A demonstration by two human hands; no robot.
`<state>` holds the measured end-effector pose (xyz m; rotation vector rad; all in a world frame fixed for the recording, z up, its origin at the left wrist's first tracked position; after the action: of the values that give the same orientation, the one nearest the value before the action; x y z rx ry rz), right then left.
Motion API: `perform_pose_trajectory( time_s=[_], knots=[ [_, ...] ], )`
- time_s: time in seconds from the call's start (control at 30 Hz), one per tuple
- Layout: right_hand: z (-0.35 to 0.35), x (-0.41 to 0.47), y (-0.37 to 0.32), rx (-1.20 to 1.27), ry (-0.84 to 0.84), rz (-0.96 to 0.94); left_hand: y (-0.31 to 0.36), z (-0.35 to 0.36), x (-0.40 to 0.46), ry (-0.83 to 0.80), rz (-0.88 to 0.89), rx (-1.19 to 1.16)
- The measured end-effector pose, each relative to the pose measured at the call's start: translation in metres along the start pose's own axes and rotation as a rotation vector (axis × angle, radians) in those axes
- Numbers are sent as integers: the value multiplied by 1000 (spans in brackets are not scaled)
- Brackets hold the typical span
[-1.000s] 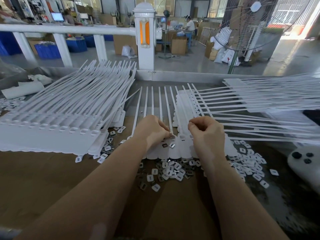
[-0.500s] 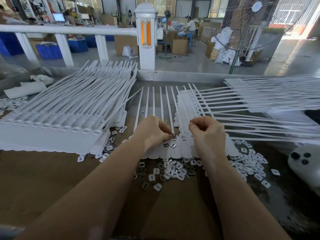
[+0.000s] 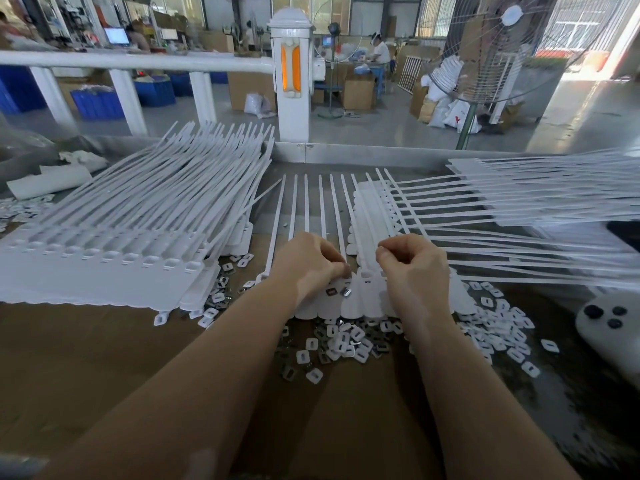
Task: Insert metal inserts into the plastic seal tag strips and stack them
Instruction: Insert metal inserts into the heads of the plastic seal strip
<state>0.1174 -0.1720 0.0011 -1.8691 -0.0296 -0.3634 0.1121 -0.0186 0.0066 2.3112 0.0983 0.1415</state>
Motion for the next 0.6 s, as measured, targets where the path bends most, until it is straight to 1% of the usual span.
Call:
perform_pose_trajectory(
  time_s=[0.2, 0.3, 0.47, 0.6],
  knots=[
    [0, 0, 0, -2, -2, 1, 0, 5, 2, -51, 5, 17],
    [0, 0, -1, -1, -7, 4, 3, 4, 3, -101, 45, 30],
    [0, -1, -2, 4, -8, -3, 11, 3, 8, -180, 122, 172],
    [1, -1, -2, 8, -14, -5, 16, 5, 11, -196, 173, 264]
  ],
)
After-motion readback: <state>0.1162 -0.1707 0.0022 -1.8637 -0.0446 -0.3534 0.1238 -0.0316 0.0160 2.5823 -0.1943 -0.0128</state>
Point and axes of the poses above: each hand's wrist, its own x-axis towards the middle knuckle, its own z-axis out of the palm, y = z × x, the point moved 5 cm from there along x, towards the middle knuckle, and after that the axes turned 1 degree about z, right-handed, at the moved point
